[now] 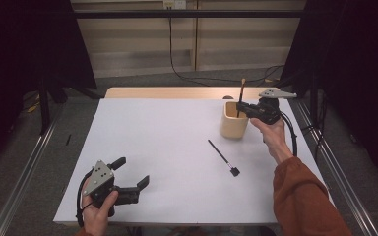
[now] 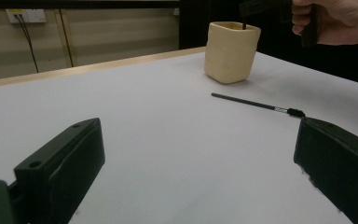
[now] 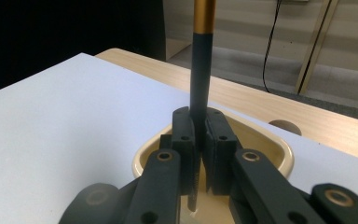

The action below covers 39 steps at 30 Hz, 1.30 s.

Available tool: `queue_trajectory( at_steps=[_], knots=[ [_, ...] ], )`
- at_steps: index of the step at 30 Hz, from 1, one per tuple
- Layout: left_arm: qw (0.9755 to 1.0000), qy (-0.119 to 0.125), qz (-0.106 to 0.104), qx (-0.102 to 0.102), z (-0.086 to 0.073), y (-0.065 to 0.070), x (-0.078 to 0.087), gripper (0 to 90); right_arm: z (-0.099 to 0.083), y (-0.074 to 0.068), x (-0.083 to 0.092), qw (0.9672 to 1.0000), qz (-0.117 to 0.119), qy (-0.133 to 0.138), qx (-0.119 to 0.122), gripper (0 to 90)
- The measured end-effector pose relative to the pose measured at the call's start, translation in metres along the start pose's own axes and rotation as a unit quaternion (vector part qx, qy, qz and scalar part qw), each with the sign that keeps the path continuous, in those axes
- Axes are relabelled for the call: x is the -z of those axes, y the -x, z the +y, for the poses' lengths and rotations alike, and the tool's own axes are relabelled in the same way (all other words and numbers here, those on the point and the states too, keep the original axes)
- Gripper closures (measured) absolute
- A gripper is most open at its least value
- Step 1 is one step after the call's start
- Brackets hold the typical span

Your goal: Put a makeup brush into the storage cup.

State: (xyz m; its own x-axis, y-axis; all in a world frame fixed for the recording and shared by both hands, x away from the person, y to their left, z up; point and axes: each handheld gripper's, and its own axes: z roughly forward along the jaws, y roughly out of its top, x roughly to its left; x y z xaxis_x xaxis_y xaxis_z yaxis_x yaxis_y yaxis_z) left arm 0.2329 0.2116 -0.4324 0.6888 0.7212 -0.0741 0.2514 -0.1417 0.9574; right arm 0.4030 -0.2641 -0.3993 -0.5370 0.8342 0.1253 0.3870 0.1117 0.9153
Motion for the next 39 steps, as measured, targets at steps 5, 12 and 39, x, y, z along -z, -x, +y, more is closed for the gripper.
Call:
queue_trajectory(
  at_steps=[5,12,39],
  knots=[
    [1.0000,-0.002,-0.002,-0.006,0.000,0.000,-0.001,1.7,-0.003,-0.003,0.000,1.0000,0.003,-0.003,0.002,83.7],
    [1.0000,0.000,0.001,-0.002,0.000,-0.001,0.000,1.7,-0.008,-0.002,-0.002,0.9999,-0.001,-0.010,-0.001,83.7],
    [1.0000,0.000,0.004,-0.005,0.000,-0.001,0.001,1.7,-0.016,-0.002,-0.008,0.9999,0.000,-0.007,-0.014,74.0]
  ],
)
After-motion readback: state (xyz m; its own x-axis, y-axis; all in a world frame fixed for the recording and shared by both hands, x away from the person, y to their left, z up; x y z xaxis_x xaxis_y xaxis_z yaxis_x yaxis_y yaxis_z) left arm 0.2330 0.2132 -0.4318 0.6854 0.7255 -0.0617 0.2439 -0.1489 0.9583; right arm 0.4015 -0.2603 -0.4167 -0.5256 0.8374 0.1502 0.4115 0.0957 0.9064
